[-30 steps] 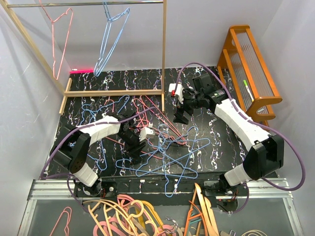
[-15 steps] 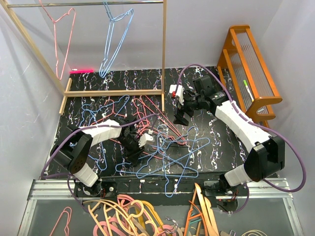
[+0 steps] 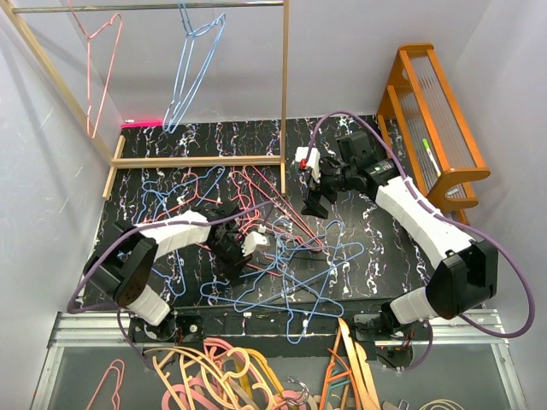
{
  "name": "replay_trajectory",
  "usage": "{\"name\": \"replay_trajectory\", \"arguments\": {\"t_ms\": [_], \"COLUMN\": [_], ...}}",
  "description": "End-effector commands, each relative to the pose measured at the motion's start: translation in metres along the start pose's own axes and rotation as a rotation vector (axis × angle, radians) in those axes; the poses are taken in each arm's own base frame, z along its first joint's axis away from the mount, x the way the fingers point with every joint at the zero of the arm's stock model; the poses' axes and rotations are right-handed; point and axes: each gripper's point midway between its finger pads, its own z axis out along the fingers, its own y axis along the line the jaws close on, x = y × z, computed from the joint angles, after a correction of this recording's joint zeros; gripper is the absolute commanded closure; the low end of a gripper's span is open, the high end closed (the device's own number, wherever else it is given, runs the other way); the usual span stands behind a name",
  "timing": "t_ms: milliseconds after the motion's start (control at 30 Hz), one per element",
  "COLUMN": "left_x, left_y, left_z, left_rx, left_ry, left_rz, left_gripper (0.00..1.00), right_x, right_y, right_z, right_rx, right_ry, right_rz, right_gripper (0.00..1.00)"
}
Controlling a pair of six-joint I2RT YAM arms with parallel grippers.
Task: Organize the hangers
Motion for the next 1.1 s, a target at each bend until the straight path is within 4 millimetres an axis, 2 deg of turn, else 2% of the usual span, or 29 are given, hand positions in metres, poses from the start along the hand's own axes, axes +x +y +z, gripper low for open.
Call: {"name": "replay_trajectory", "arguments": {"t_ms": [0,67,200,433,533,600,733,867,967,1067], "left_x": [-0.032,-0.05,-0.07,-0.072,-0.073,-0.073,-0.086,-0.112,-0.139,-0.17], "left_y": [0.013,0.01,0.003,0.002,0.005,0.003,-0.006,-0.032,-0.067,-0.097], "left_z": [-0.035,-0.063,-0.109,-0.171,-0.204,-0.226,-0.263,-0.294,-0.309,-0.323], "left_rx": [-0.162,-0.233,-0.331,-0.512,-0.624,-0.678,-0.763,-0.785,-0.662,-0.457], "left_ry": [-0.07,-0.124,-0.142,-0.068,-0.054,-0.048,-0.103,-0.255,-0.369,-0.509], "left_rz": [0.085,0.135,0.175,0.167,0.157,0.155,0.173,0.255,0.301,0.224], "left_gripper": [1.0,1.0,1.0,1.0,1.0,1.0,1.0,1.0,1.0,1.0], "right_x": [-0.02,-0.022,-0.024,-0.027,-0.033,-0.041,-0.058,-0.059,-0.063,-0.063], "right_y": [-0.004,-0.005,-0.007,-0.008,-0.006,-0.005,0.007,0.028,0.04,0.042], "right_z": [-0.012,-0.014,-0.015,-0.011,-0.01,-0.011,-0.012,-0.009,-0.009,-0.009], "right_rx": [0.042,0.049,0.065,0.064,0.05,0.036,-0.034,-0.15,-0.227,-0.227], "right_ry": [-0.059,-0.062,-0.068,-0.105,-0.136,-0.164,-0.248,-0.301,-0.347,-0.348], "right_rz": [-0.046,-0.051,-0.075,-0.103,-0.128,-0.131,-0.174,-0.214,-0.214,-0.212], "right_gripper": [0.02,0.02,0.02,0.02,0.02,0.02,0.02,0.02,0.02,0.02]}}
